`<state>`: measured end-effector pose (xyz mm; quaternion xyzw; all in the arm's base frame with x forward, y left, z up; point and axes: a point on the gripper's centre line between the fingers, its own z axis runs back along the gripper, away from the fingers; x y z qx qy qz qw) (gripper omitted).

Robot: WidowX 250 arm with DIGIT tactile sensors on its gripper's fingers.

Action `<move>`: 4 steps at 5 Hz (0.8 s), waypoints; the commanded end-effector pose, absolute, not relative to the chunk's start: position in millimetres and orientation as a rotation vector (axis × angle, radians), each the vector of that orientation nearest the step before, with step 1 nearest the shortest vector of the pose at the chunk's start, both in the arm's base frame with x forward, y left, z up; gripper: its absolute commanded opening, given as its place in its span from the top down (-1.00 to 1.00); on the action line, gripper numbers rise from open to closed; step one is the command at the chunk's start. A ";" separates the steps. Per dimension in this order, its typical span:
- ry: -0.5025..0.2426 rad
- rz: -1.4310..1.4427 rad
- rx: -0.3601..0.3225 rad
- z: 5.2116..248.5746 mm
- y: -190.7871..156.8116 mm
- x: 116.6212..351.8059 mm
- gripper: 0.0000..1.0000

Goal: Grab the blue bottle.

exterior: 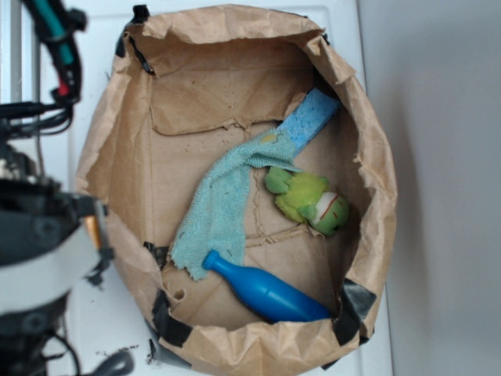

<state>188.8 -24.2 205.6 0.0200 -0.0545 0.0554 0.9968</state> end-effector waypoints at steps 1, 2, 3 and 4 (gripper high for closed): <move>-0.262 -0.032 -0.010 230.5 -33.0 150.6 -1.00; -0.270 -0.058 0.031 229.3 -43.9 143.6 -1.00; -0.235 -0.033 0.066 203.7 -15.0 189.7 -1.00; -0.235 -0.033 0.066 203.7 -15.0 189.7 -1.00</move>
